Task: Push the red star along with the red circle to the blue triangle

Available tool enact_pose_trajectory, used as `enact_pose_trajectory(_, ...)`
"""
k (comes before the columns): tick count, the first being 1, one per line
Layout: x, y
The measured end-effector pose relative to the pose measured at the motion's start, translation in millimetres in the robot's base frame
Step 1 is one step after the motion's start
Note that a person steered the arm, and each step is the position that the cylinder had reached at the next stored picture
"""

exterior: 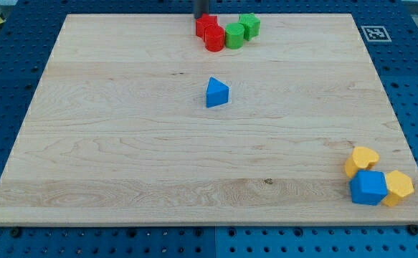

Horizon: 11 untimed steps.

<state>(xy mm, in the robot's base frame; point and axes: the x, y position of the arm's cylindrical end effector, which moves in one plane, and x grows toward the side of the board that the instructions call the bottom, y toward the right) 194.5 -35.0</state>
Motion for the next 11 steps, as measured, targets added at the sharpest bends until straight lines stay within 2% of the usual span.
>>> enact_pose_trajectory(2,3.8,1.6)
enact_pose_trajectory(3,20.8,2.1)
enact_pose_trajectory(4,29.2,11.9)
enact_pose_trajectory(5,29.2,46.3)
enact_pose_trajectory(7,33.3,51.6)
enact_pose_trajectory(11,107.3,50.0)
